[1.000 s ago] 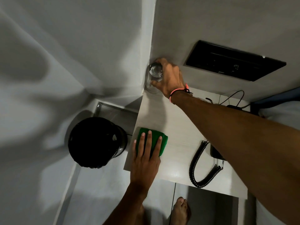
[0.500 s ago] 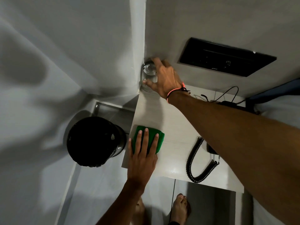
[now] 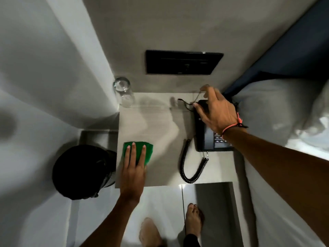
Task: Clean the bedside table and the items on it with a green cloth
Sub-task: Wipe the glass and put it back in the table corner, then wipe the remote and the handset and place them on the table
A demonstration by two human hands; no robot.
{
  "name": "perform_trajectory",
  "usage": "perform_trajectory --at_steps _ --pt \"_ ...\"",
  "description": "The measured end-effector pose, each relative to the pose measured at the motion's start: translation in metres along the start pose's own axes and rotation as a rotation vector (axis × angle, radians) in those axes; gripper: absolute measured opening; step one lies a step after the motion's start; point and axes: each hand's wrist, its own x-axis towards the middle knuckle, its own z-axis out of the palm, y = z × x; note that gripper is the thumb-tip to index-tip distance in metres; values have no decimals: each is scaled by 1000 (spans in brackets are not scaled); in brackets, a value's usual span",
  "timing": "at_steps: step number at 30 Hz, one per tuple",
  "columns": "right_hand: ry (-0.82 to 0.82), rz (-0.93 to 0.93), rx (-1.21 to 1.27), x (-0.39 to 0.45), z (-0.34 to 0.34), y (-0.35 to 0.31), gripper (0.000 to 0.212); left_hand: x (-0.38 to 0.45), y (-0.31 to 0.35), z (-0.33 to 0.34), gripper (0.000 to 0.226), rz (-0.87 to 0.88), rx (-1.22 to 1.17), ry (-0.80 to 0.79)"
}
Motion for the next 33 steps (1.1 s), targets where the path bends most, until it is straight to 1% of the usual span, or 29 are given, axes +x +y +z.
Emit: perform_trajectory --at_steps 2,4,5,8,11,13,15,17,20,24,26,27,30,33 --pt "9 72 -31 -27 -18 22 48 -3 7 -13 74 49 30 -17" --pt "17 145 -55 -56 -42 43 48 -6 21 -31 76 87 7 -34" --pt "46 184 -80 -72 -60 56 48 -4 33 -43 76 120 -14 -32" --pt "131 280 -172 -110 -98 86 48 7 62 -71 70 201 -55 28" --pt "234 542 -248 -168 -145 123 46 25 120 -106 68 350 -114 75" --pt "293 754 -257 -214 -170 145 47 35 167 -127 68 458 -165 92" --pt "310 945 -258 -258 -188 162 49 41 215 -143 67 553 -206 97" --pt "271 1108 -257 -300 -200 173 53 42 260 -155 64 645 -241 122" --pt "138 1400 -287 -368 -222 187 61 31 335 -168 59 794 -323 176" --pt "2 1744 -164 -429 -238 196 70 13 406 -173 65 920 -376 162" --pt "-9 1904 -69 -462 -242 204 82 -1 443 -172 67 980 -385 127" --pt "14 1975 -12 -480 -241 209 88 -10 462 -170 68 1008 -387 99" --pt "68 2123 171 -523 -234 221 99 -32 508 -158 68 1092 -391 53" --pt "99 2147 271 -554 -221 231 91 -48 539 -144 65 1157 -378 31"
